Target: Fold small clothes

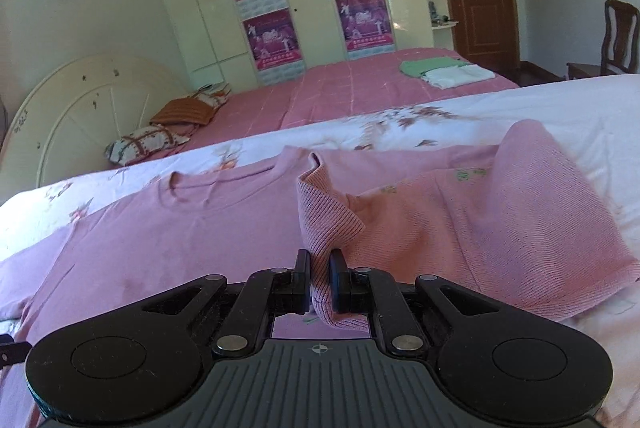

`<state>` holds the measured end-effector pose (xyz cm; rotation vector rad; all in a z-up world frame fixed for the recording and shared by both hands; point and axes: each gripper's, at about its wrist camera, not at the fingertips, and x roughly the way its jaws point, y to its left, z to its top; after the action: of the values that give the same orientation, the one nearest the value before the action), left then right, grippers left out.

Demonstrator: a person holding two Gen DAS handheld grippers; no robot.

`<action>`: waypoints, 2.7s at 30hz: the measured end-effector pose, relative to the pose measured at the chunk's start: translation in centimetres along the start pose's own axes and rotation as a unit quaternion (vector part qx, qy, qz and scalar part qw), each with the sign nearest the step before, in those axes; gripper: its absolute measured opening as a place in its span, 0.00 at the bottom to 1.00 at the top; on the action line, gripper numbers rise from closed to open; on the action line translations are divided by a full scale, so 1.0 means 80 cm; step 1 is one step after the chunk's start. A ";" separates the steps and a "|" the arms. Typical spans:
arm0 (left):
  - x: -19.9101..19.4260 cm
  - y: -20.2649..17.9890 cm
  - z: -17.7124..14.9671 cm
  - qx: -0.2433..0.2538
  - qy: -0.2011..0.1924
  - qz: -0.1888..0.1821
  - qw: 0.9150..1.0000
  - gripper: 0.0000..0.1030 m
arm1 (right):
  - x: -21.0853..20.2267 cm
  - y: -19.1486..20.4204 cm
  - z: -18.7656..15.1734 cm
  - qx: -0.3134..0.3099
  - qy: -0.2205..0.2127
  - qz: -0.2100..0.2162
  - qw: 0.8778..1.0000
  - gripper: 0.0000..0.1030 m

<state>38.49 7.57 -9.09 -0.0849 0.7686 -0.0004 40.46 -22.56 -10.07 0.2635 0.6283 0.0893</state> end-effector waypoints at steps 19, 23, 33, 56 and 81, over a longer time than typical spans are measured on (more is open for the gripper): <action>0.088 -0.057 0.034 -0.013 0.047 -0.220 0.974 0.49 | 0.012 0.076 -0.030 -0.031 -0.037 -0.078 0.996 0.09; 0.137 -0.120 0.039 -0.053 0.083 -0.278 0.956 0.47 | -0.029 0.020 -0.021 0.011 -0.045 -0.127 0.991 0.09; 0.192 -0.172 0.051 -0.106 0.082 -0.287 0.949 0.06 | -0.073 -0.052 -0.026 0.066 -0.045 -0.158 0.984 0.09; 0.135 -0.068 0.047 -0.050 -0.029 -0.181 0.982 0.49 | -0.097 -0.081 -0.035 0.113 -0.055 -0.113 0.986 0.49; 0.173 -0.056 0.066 -0.076 -0.047 -0.133 0.987 0.63 | -0.044 -0.134 0.003 0.039 -0.023 -0.122 0.992 0.48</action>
<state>52.23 3.09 -14.56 -0.3303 0.6583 -0.1903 37.79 -33.50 -10.78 0.2623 0.6142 -0.1760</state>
